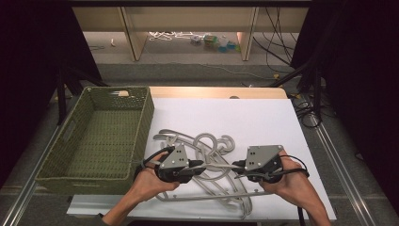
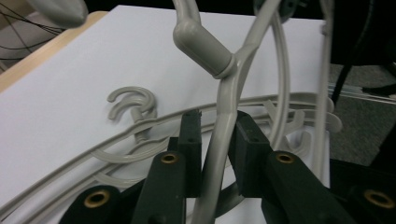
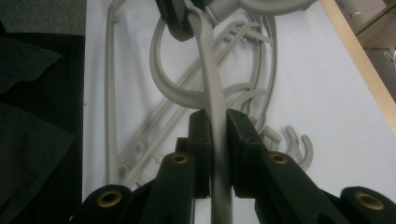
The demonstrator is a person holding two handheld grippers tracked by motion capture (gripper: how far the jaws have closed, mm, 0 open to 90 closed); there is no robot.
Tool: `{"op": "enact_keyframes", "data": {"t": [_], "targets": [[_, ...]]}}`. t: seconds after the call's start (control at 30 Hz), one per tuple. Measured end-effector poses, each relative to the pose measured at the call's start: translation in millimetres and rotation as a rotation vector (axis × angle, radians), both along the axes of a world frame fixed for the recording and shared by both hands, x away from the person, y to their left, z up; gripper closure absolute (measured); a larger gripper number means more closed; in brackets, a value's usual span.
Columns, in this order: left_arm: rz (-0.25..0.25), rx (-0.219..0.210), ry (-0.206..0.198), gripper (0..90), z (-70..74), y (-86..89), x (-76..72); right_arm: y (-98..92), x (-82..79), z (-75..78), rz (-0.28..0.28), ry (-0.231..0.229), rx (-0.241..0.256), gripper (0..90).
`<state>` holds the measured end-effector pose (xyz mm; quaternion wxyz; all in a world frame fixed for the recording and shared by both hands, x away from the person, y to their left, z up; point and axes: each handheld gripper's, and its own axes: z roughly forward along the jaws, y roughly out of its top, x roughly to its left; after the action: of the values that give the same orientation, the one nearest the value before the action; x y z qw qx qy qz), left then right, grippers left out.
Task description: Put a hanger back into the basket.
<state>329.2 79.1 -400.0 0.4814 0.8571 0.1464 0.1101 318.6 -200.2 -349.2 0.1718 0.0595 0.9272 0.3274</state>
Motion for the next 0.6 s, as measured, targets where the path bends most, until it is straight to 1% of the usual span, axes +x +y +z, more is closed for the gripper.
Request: {"op": "enact_keyframes", "data": {"t": [0.03,0.07,0.1,0.13,0.17,0.2,0.23,0.27,0.3,0.33,0.37,0.4,0.47,0.5,0.53,0.57,0.6], "targets": [[-0.014,0.003,0.001,75.9,-0.1,-0.6,-0.5,0.0,0.0,0.0,0.0,0.0,0.0,79.7],[-0.02,0.006,0.01,78.6,-0.2,-1.2,-1.3,-2.3,1.6,0.7,-0.016,-0.008,-0.005,73.7],[-0.022,0.01,0.006,80.1,-0.4,-2.0,-2.3,-3.1,2.0,0.7,-0.04,-0.007,0.008,67.9],[-0.033,0.005,0.01,81.5,-1.1,-3.1,-3.1,-3.1,2.0,0.7,-0.04,-0.007,0.008,67.9],[-0.049,0.005,0.026,81.5,-0.6,-3.5,-3.8,-4.2,2.8,0.9,-0.047,0.001,0.032,64.6],[-0.047,-0.011,0.035,81.8,-0.3,-4.4,-5.2,-4.9,2.6,1.5,-0.05,0.005,0.04,64.7],[-0.046,0.002,0.022,81.9,1.2,-4.4,-6.0,-6.6,1.3,5.5,-0.074,0.005,0.079,52.6],[-0.042,0.013,0.018,81.9,2.3,-3.9,-6.0,-6.6,1.3,5.5,-0.074,0.005,0.079,52.6],[-0.022,0.008,0.02,81.9,3.3,-3.1,-5.7,-8.5,-1.5,12.4,-0.119,-0.004,0.121,44.0],[-0.01,0.006,0.036,81.9,5.2,-1.2,-4.9,-9.9,-3.8,17.0,-0.131,-0.014,0.141,41.7],[0.019,-0.013,0.05,81.9,8.1,3.5,-3.0,-11.5,-6.8,21.3,-0.136,-0.019,0.159,39.6],[0.019,-0.013,0.05,81.8,8.1,3.5,-3.0,-11.5,-6.8,21.3,-0.136,-0.019,0.159,39.6],[0.045,-0.026,0.085,81.8,12.2,9.6,-0.6,-13.5,-12.8,27.3,-0.168,-0.032,0.185,35.1],[0.06,-0.048,0.091,81.8,13.3,12.2,0.5,-13.9,-14.7,28.6,-0.191,-0.032,0.199,33.7],[0.075,-0.069,0.111,81.8,17.2,17.9,2.8,-15.2,-16.9,28.4,-0.235,-0.033,0.236,32.0],[0.075,-0.069,0.111,81.8,17.2,17.9,2.8,-15.2,-16.9,28.4,-0.235,-0.033,0.236,32.0],[0.09,-0.09,0.138,81.8,20.2,22.5,4.0,-15.9,-17.0,28.1,-0.248,-0.041,0.246,31.4]]}}
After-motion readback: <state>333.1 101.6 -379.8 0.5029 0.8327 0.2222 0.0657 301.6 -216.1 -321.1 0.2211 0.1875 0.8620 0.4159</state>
